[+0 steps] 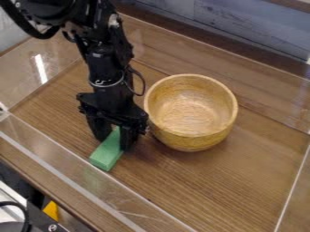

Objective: Put the green block in the brown bowl

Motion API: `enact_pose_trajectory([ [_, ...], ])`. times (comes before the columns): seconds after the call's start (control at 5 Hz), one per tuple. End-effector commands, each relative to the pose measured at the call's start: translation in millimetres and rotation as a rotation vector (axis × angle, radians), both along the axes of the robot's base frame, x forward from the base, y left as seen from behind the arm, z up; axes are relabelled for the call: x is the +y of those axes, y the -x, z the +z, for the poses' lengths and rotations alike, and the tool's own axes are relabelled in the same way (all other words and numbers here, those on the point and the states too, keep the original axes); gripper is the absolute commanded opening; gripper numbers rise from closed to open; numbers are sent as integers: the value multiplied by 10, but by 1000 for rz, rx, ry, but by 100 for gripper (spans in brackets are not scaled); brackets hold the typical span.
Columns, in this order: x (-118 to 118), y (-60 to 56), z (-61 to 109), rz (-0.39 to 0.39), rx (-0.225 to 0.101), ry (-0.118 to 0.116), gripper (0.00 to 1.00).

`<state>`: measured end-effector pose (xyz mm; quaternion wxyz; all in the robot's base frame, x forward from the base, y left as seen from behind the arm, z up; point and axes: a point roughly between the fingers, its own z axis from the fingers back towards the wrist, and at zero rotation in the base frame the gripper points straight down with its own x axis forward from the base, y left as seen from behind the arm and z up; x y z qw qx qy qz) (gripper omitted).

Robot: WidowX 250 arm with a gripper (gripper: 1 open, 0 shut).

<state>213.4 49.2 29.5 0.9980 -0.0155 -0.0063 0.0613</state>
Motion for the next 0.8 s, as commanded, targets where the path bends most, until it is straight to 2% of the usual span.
enact_pose_trajectory([
  [0.0,73,-17,60,36,-18,-3,0],
  [0.4,64,-42,169,-83,-10,7,0],
  [0.6,-1,-87,159,-98,-8,12,0],
])
